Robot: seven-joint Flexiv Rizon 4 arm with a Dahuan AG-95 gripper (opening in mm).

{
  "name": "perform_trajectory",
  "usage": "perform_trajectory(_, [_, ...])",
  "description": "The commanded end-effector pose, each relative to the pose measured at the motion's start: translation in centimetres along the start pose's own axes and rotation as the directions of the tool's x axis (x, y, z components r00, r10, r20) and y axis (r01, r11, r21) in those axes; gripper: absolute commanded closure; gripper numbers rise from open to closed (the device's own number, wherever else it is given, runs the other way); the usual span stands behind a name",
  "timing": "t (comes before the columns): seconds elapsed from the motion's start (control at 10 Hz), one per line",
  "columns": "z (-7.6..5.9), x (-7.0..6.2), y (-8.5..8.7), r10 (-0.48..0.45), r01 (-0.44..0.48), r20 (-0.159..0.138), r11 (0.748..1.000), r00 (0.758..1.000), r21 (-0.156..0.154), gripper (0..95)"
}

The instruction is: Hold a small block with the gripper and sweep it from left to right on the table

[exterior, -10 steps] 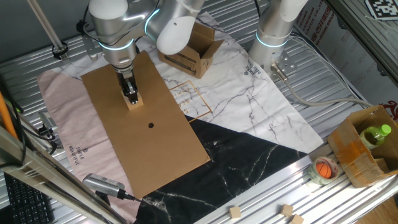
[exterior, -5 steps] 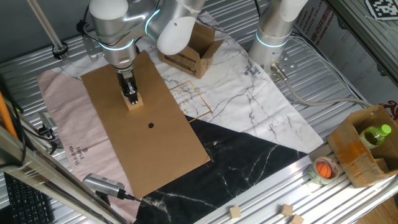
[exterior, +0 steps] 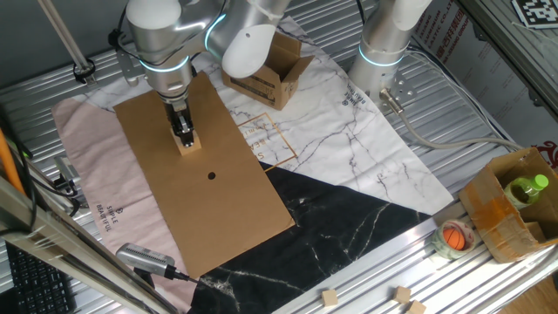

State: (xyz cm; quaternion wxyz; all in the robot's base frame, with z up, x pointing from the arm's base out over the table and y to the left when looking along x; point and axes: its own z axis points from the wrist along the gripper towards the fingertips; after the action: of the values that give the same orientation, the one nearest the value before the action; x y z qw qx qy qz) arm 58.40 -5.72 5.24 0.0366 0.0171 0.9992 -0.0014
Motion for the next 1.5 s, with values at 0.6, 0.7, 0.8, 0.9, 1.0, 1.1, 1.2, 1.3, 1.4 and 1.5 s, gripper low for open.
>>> perform_trajectory(0.6, [-0.04, 0.03, 0.23, 0.004, -0.004, -0.001, 1.0, 1.0, 0.002, 57.0])
perform_trajectory(0.7, [-0.03, 0.03, 0.28, 0.005, -0.005, -0.001, 1.0, 1.0, 0.002, 57.0])
perform_trajectory(0.8, [-0.01, 0.04, 0.35, 0.007, -0.007, 0.0, 1.0, 1.0, 0.002, 57.0])
perform_trajectory(0.9, [-0.01, 0.05, 0.37, 0.007, -0.007, 0.0, 1.0, 1.0, 0.003, 57.0])
perform_trajectory(1.0, [-0.02, 0.05, 0.43, 0.009, -0.009, 0.001, 1.0, 1.0, 0.003, 57.0])
perform_trajectory(1.1, [-0.02, 0.06, 0.47, 0.009, -0.009, 0.002, 1.0, 1.0, 0.001, 57.0])
perform_trajectory(1.2, [-0.01, 0.06, 0.53, 0.01, -0.01, 0.002, 1.0, 1.0, 0.001, 57.0])
perform_trajectory(1.3, [0.02, 0.08, 0.61, 0.012, -0.012, 0.003, 1.0, 1.0, 0.003, 57.0])
perform_trajectory(1.4, [0.01, 0.08, 0.67, 0.012, -0.012, 0.004, 1.0, 1.0, 0.005, 57.0])
perform_trajectory(1.5, [0.01, 0.09, 0.72, 0.013, -0.013, 0.005, 1.0, 1.0, 0.003, 57.0])
